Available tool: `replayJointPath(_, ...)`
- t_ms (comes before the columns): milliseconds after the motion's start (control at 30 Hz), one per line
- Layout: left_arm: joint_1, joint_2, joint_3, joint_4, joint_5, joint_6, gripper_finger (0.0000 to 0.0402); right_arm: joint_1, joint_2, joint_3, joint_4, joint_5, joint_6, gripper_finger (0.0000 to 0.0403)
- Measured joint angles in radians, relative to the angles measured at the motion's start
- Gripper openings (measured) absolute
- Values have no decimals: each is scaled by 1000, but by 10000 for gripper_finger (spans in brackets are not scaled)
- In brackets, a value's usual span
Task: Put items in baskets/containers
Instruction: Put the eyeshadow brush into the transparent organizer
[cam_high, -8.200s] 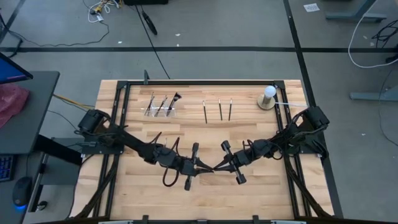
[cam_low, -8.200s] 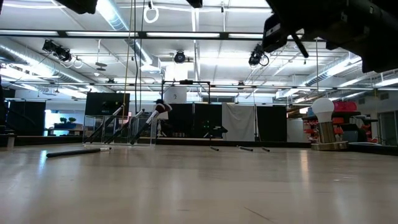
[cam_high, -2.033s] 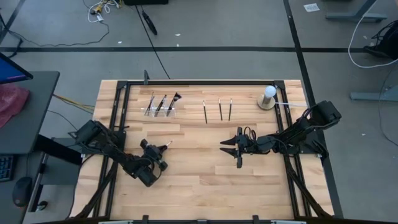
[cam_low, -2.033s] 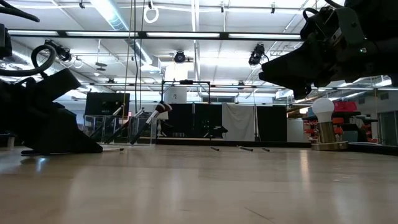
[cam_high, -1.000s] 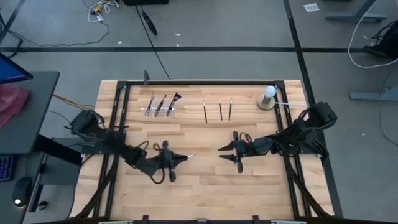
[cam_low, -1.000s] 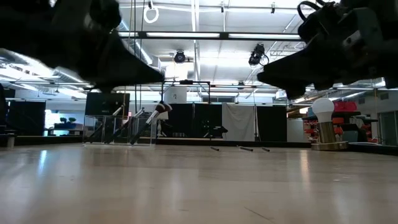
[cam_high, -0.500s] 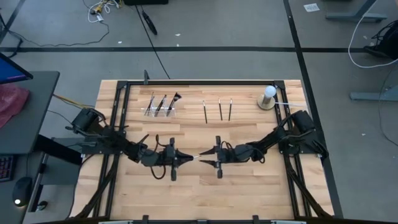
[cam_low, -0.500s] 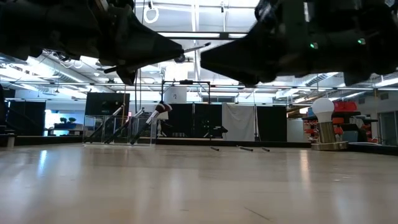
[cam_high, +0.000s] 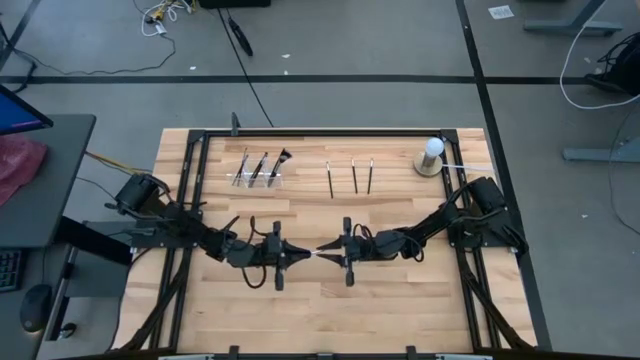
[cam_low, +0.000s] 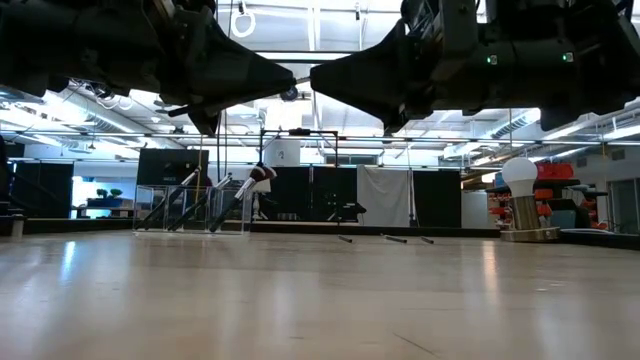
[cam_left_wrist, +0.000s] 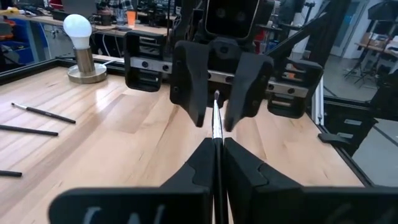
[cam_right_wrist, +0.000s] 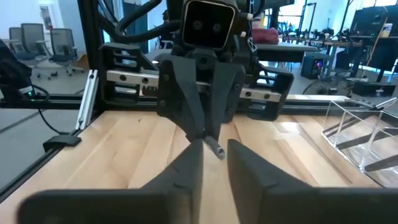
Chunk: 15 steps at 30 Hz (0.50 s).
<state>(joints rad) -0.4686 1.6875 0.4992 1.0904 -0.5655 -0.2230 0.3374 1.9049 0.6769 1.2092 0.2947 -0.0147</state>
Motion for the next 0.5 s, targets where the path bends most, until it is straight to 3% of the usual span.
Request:
replayJointPath(200, 0, 0, 0, -2, 0, 3, 26, 0, 0, 0, 0, -5, 4, 12)
replayJointPath(500, 1, -1, 3, -91, -16, 0, 47, -1, -4, 1, -83, 3, 56, 5)
